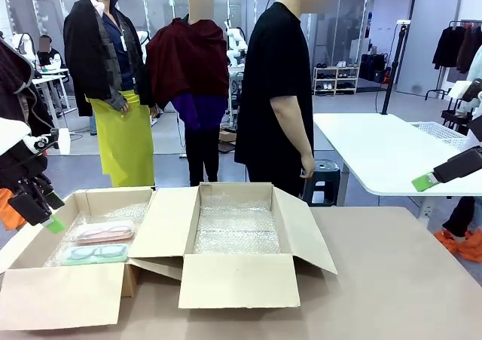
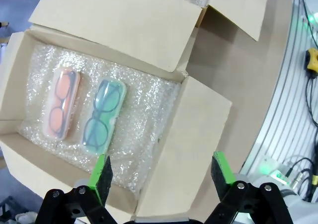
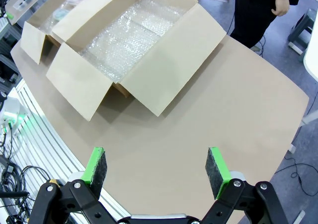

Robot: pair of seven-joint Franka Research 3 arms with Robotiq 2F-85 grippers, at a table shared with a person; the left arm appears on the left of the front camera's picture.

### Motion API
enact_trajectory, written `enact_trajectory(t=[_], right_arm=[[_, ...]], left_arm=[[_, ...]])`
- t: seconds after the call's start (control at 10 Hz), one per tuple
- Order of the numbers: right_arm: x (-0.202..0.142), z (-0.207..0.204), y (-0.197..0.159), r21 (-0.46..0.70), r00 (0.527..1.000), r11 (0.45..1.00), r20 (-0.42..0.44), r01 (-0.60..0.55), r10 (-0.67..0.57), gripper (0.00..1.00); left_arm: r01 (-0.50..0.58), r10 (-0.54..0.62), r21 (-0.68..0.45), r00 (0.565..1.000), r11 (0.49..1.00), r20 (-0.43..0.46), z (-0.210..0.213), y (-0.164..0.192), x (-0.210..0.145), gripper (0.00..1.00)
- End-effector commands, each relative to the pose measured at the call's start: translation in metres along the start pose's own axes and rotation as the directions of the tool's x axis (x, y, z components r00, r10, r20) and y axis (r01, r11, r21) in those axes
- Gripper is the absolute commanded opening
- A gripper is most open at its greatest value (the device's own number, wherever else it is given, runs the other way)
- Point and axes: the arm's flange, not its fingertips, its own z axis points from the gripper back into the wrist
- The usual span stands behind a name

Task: Pack the glasses set securely to prepare it for shipping.
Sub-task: Position the Package Box on the left side of the table.

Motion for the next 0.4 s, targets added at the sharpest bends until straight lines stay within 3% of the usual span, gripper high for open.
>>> enact_trajectory(t=[0.0,0.3], right_arm=[[0.0,-0.0011,0.0021,-0.012,1.0,1.0,-0.003,0.004,-0.004,1.0],[0.0,-0.0011,0.0021,-0.012,1.0,1.0,-0.003,0.004,-0.004,1.0]], left_arm=[[0.0,0.001,0.021,1.0,1.0,-0.013,-0.0004,0.0007,0.001,1.0],[0.0,0.001,0.021,1.0,1.0,-0.013,-0.0004,0.0007,0.001,1.0]])
